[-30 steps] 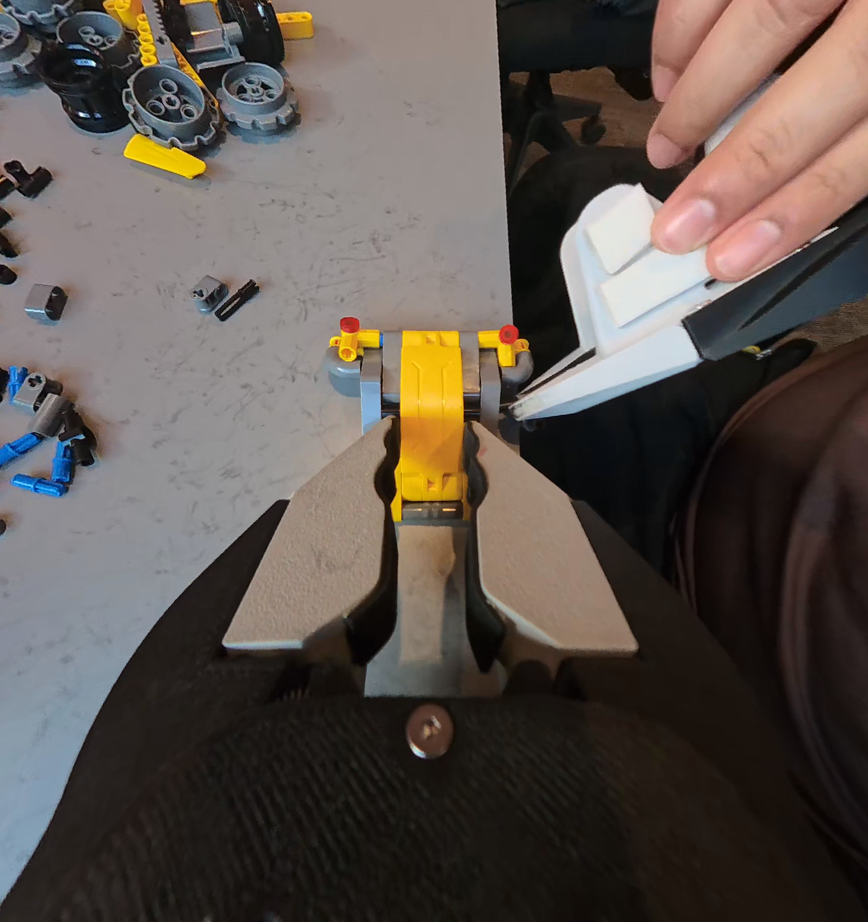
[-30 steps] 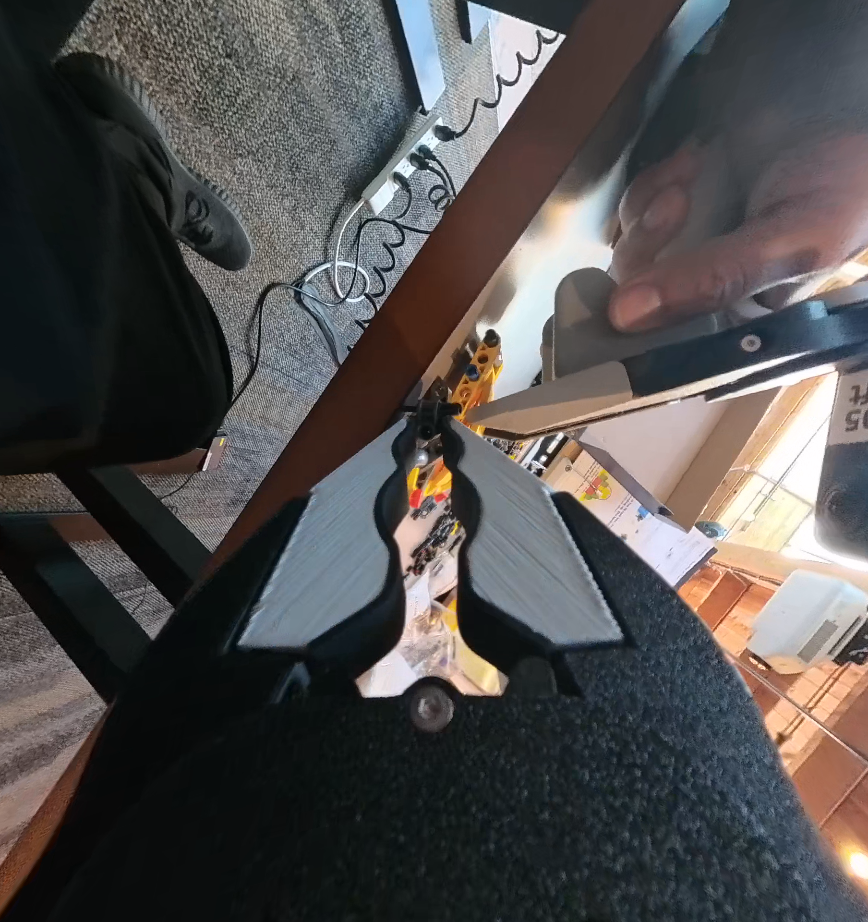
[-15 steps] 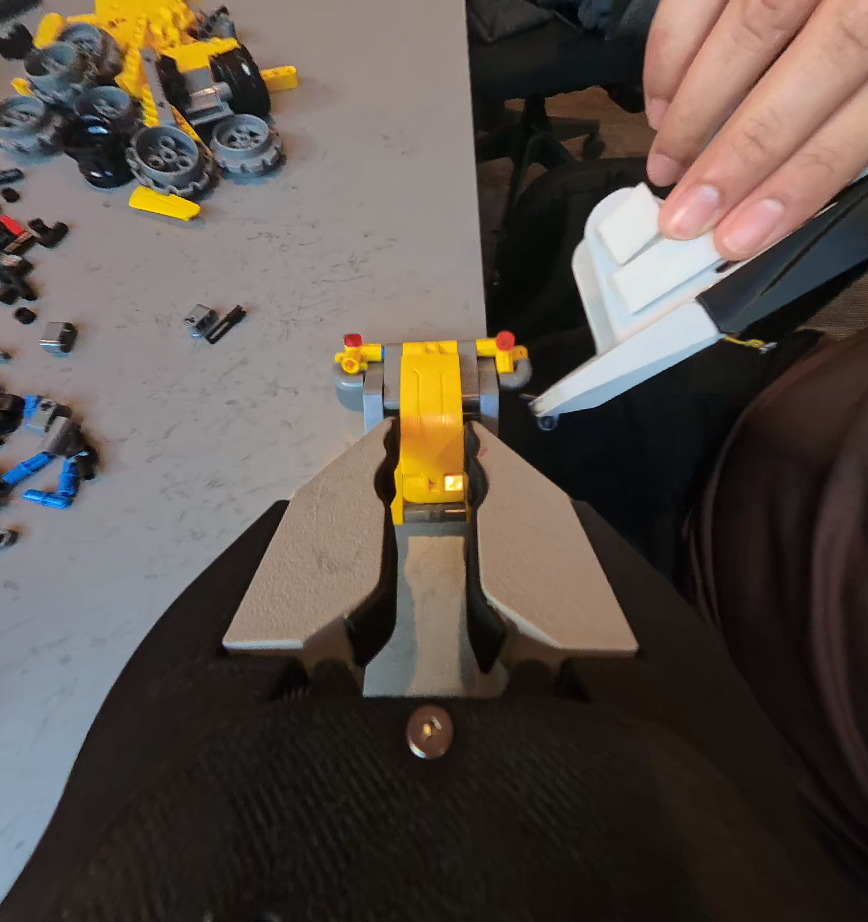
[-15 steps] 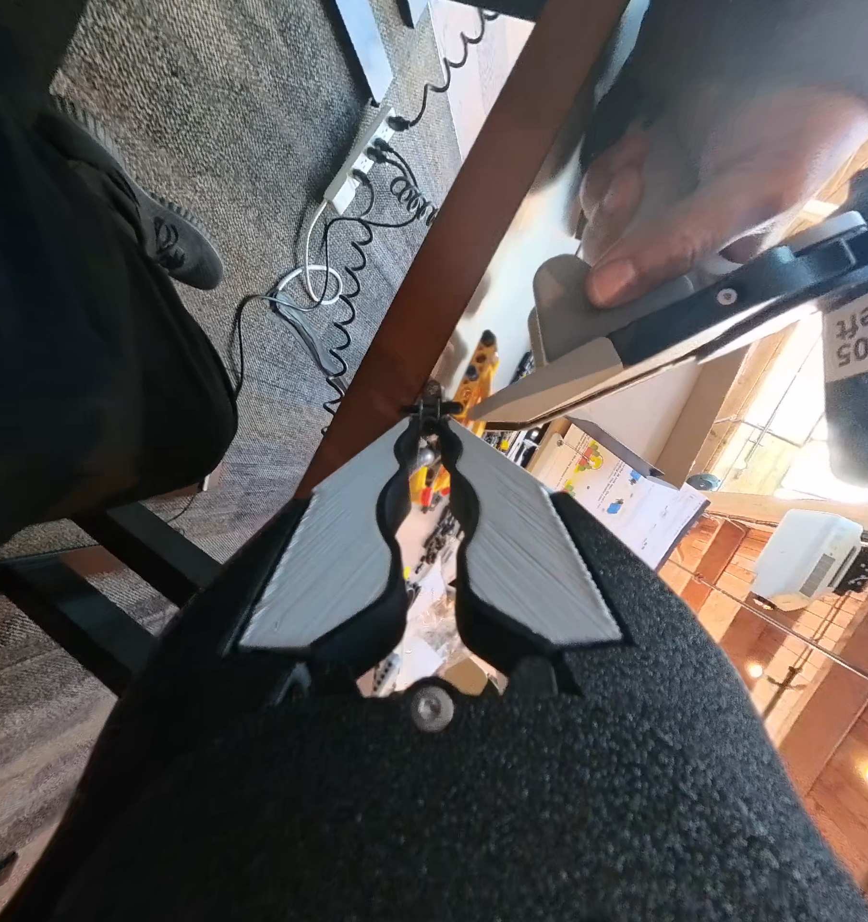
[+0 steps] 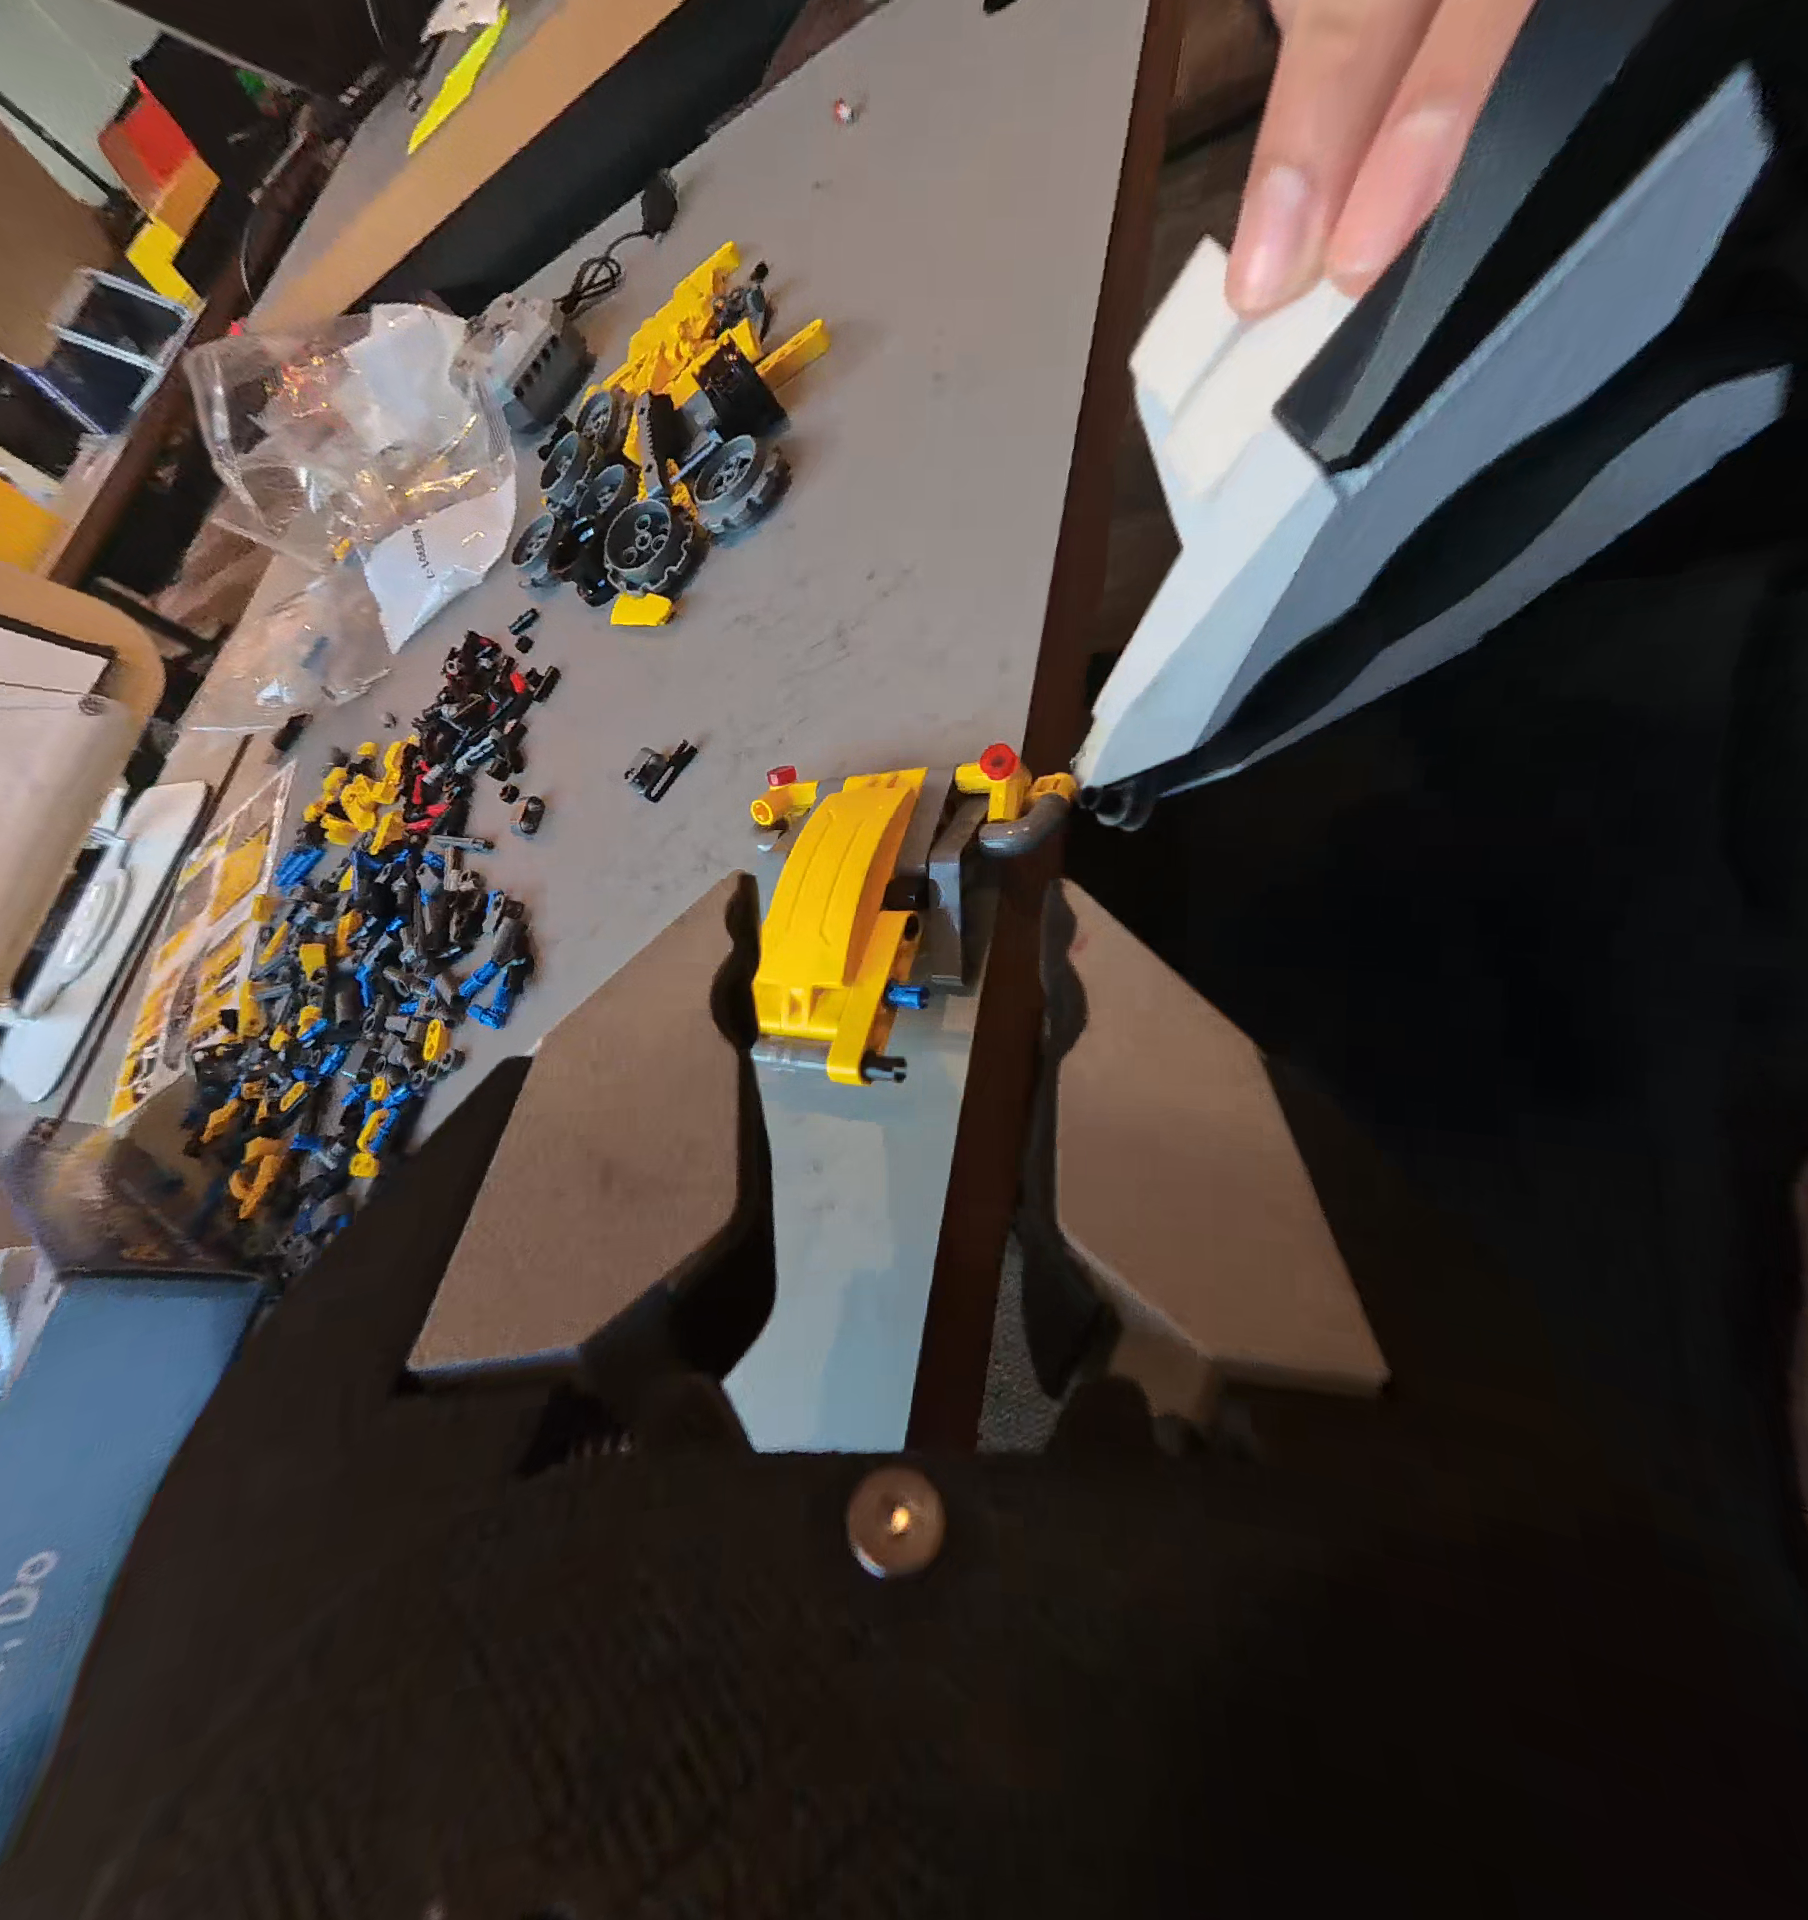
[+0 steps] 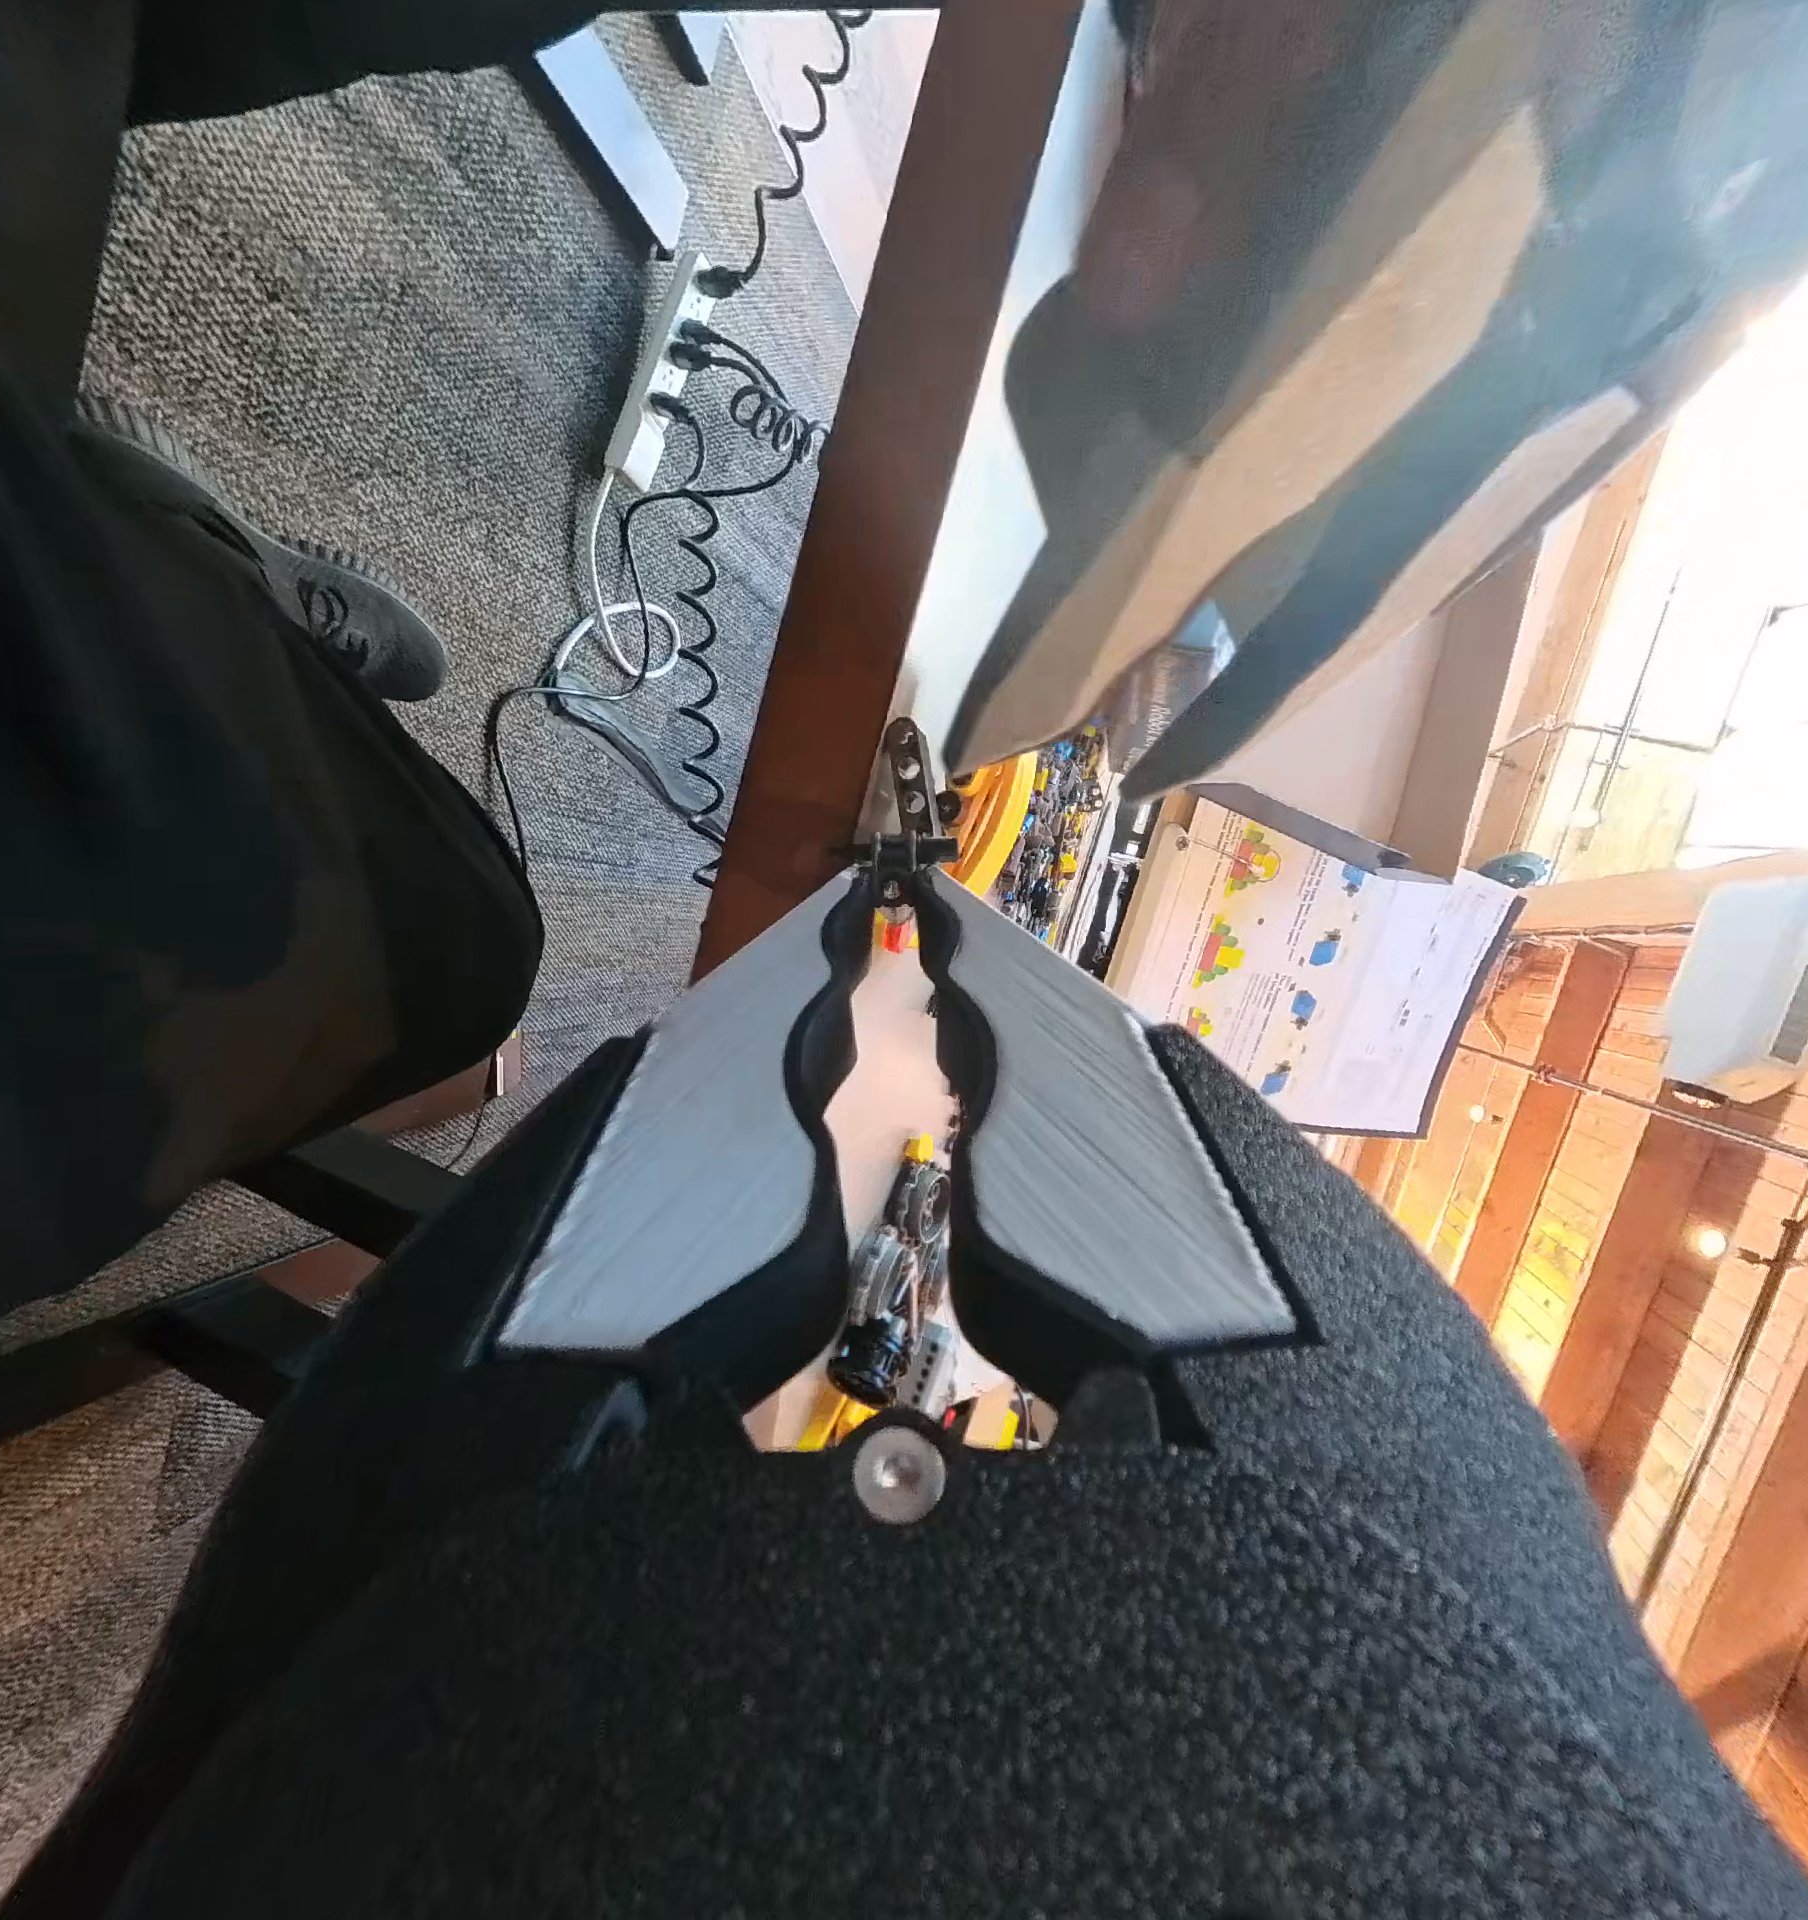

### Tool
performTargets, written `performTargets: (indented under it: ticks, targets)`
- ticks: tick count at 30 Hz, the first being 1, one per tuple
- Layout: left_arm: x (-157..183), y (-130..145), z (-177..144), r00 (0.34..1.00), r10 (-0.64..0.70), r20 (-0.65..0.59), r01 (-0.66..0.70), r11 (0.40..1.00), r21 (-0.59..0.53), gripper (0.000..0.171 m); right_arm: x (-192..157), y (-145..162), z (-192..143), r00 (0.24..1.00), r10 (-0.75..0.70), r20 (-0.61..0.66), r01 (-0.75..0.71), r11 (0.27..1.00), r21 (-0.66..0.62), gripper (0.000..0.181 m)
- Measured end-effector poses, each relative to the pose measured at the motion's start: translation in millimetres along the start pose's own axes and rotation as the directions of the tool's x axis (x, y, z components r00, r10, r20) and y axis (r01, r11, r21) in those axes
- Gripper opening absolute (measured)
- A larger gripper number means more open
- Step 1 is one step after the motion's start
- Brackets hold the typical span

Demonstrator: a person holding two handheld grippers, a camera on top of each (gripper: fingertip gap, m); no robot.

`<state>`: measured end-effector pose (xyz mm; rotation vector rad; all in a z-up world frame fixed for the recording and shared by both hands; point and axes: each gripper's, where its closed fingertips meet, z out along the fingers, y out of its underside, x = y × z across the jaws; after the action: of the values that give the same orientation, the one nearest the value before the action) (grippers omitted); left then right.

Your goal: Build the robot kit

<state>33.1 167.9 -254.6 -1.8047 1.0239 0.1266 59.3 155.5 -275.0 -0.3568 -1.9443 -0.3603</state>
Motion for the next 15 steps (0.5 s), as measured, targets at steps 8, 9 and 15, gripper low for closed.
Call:
performTargets:
  ticks: [8,9,15]
  targets:
    - [4,23,21,0.981,0.168,0.094,-0.153,0.976,-0.152,0.043,-2,-2,-9,0.999,0.044,-0.031,-0.043,0.999,0.012,0.004]
    - [3,23,22,0.977,0.182,0.114,-0.164,0.974,-0.156,0.041,-1,-1,-10,0.998,0.044,-0.035,-0.044,0.999,0.012,0.004]
    - [7,18,28,0.956,0.234,0.178,-0.21,0.967,-0.141,0.035,6,4,-11,0.997,0.047,-0.063,-0.046,0.999,0.019,0.004]
